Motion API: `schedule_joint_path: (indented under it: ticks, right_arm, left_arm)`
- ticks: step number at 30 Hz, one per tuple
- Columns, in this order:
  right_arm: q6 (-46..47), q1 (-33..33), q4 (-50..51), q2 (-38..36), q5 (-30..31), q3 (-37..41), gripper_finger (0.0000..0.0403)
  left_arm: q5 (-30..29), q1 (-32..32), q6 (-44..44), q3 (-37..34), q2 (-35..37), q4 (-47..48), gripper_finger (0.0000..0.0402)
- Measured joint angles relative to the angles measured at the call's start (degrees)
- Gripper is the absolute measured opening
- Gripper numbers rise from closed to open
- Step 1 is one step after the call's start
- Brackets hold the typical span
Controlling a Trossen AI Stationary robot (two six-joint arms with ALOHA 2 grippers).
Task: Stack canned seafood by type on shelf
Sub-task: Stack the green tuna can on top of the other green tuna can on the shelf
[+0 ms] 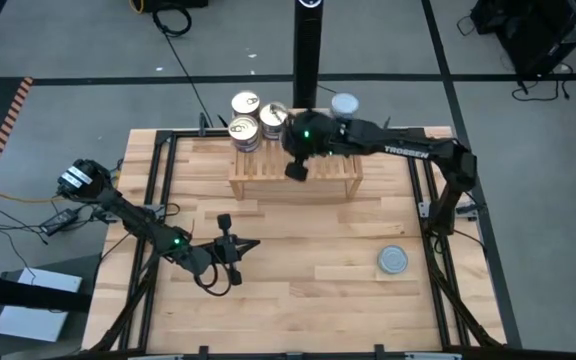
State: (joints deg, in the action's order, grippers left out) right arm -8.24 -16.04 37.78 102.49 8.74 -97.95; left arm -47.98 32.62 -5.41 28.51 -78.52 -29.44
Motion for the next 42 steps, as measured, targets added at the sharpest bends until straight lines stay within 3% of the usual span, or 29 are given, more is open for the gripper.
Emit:
schedule_joint_path:
  ticks: [9, 12, 16, 23, 32, 42]
  right_arm:
    - [5.93, 11.30, 14.85, -0.59, -0.23, 0.04, 0.0009]
    - [10.57, 15.70, 21.32, -0.58, -3.75, 0.50, 0.0009]
    - [15.01, 22.25, 23.59, -0.71, -9.51, 4.23, 0.0010]
    - [24.43, 32.77, 23.95, -0.93, -11.41, 13.42, 0.0010]
    - [43.26, 42.49, 27.57, -0.91, -17.01, 22.79, 0.0010]
    - [55.98, 48.54, 41.36, -0.92, -18.59, 23.85, 0.0011]
  left_arm:
    - [0.76, 0.00, 2.31, 0.00, 0.00, 0.84, 0.0005]
    - [0.78, 0.00, 2.65, 0.00, 0.00, 0.96, 0.0005]
    - [0.76, 0.00, 2.64, 0.00, 0.00, 1.22, 0.0005]
    - [0.97, 0.00, 1.66, 0.00, 0.00, 0.97, 0.0005]
    - [13.50, -2.79, 2.46, 0.01, 0.00, -1.62, 0.0005]
    - [25.17, -10.01, 0.90, 0.02, 0.00, -1.58, 0.0005]
